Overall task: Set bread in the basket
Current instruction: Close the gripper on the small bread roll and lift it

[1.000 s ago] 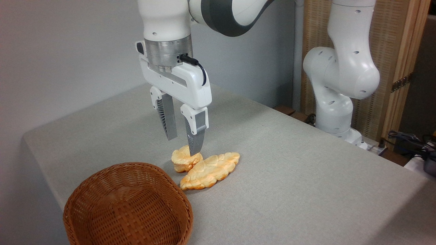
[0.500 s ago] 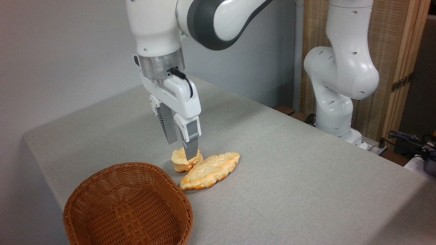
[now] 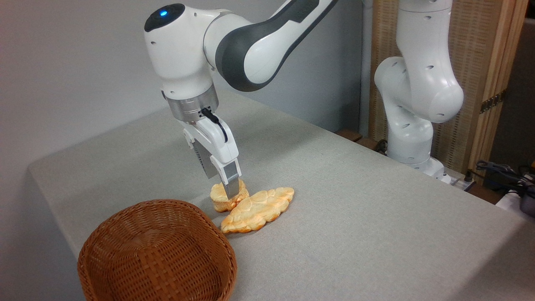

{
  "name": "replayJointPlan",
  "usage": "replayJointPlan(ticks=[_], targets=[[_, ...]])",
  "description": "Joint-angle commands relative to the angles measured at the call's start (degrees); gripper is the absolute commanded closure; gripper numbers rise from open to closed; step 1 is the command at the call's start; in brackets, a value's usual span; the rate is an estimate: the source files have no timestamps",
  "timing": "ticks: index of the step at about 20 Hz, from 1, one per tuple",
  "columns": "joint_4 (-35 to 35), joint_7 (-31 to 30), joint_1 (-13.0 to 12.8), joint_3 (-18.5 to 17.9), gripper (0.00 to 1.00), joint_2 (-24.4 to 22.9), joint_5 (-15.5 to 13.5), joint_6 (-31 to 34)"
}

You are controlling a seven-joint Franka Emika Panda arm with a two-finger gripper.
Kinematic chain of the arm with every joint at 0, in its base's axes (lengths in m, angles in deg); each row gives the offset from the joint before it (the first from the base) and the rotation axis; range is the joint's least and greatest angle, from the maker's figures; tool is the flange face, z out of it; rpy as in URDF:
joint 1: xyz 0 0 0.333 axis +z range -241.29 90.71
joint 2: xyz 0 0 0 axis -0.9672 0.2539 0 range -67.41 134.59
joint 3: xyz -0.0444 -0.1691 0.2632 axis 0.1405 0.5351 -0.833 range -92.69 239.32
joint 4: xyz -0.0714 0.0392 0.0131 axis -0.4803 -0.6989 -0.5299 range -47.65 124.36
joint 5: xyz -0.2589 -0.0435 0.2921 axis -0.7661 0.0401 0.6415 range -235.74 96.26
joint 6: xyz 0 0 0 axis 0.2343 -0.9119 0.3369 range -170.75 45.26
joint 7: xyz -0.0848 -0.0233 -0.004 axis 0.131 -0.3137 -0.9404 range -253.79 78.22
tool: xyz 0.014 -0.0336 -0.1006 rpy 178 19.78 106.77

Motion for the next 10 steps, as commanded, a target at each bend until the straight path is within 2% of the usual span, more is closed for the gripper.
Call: replayJointPlan(ticks=[1,5,10], targets=[[0.1,3.2,-0.4,-0.7,0.00,0.6,-0.2,0.8],[0.1,3.2,-0.5,-0.6,0.00,2.0,0.1,0.8],[0.1,3.2,-1.9,0.1,0.00,3.3,0.1,0.7]])
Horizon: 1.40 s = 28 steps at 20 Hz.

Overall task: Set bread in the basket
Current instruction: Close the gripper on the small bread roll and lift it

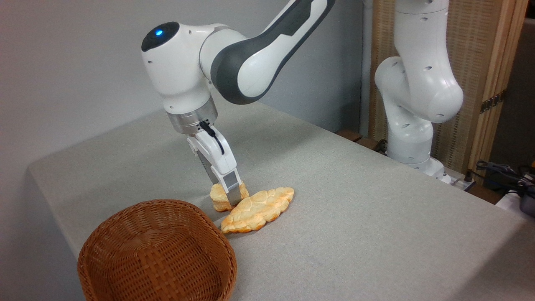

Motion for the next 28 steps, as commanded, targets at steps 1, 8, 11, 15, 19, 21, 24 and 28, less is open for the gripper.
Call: replayJointPlan(ticks=[1,8,11,15,19,21,24,28], targets=[[-0.3,1.1,-0.9,-0.1,0.00,0.4,0.1,0.7],[-0.4,1.6,-0.8,-0.2,0.58,0.2,0.3,0.9],[-0.4,1.6,-0.8,-0.2,0.58,0.2,0.3,0.9],[-0.6,1.6,-0.7,-0.2,0.57,0.2,0.3,0.9],[-0.7,1.6,-0.7,-0.2,0.56,-0.1,0.3,1.2],[-0.8,1.6,-0.7,-0.3,0.56,-0.3,0.2,1.6],[-1.6,1.1,-0.7,-0.3,0.55,-1.4,0.2,2.6],[-5.7,1.2,-0.2,-0.7,0.54,-2.5,0.0,5.1]])
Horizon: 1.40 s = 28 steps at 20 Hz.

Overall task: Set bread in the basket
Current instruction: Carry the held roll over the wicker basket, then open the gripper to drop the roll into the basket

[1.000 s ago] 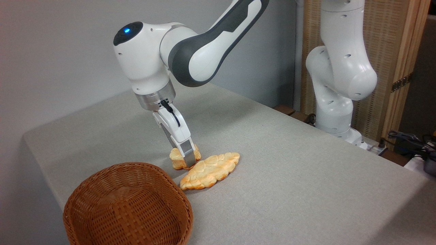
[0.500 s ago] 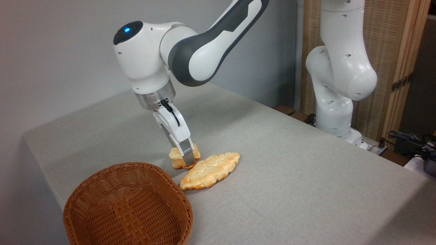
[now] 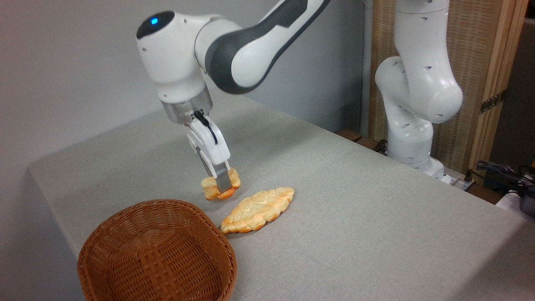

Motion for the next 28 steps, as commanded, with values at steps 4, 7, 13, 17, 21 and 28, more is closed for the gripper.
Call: replayJointPlan(ticks=[4,7,13,17,21,28], targets=[[-6.5,1.4,0.6,-3.3,0.54,-1.4,-0.6,0.5],[-6.6,1.4,0.7,-4.2,0.54,-0.8,-0.6,-7.1],[-6.3,0.7,0.7,-4.3,0.00,1.9,-0.3,-20.2],[-6.2,0.7,0.7,-4.3,0.00,2.0,-0.4,-20.4],[-6.2,0.7,0.7,-4.3,0.00,1.9,-0.3,-20.4],[-6.3,0.7,0.7,-4.3,0.00,1.9,-0.3,-20.4]])
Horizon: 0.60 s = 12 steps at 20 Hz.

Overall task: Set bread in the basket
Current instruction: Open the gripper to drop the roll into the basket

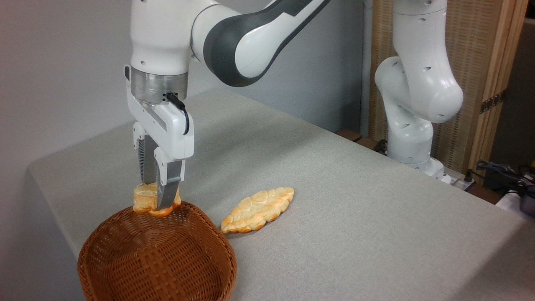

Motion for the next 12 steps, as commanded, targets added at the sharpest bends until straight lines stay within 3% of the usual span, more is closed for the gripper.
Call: replayJointPlan(ticks=[1,9,12], targets=[[-0.2,0.7,-0.1,-0.5,0.00,-0.2,-0.3,-0.6],[-0.4,-0.2,-0.1,-0.5,0.00,-0.8,-0.2,0.0],[-0.6,-1.6,-0.1,-0.5,0.00,-2.1,0.2,6.7]])
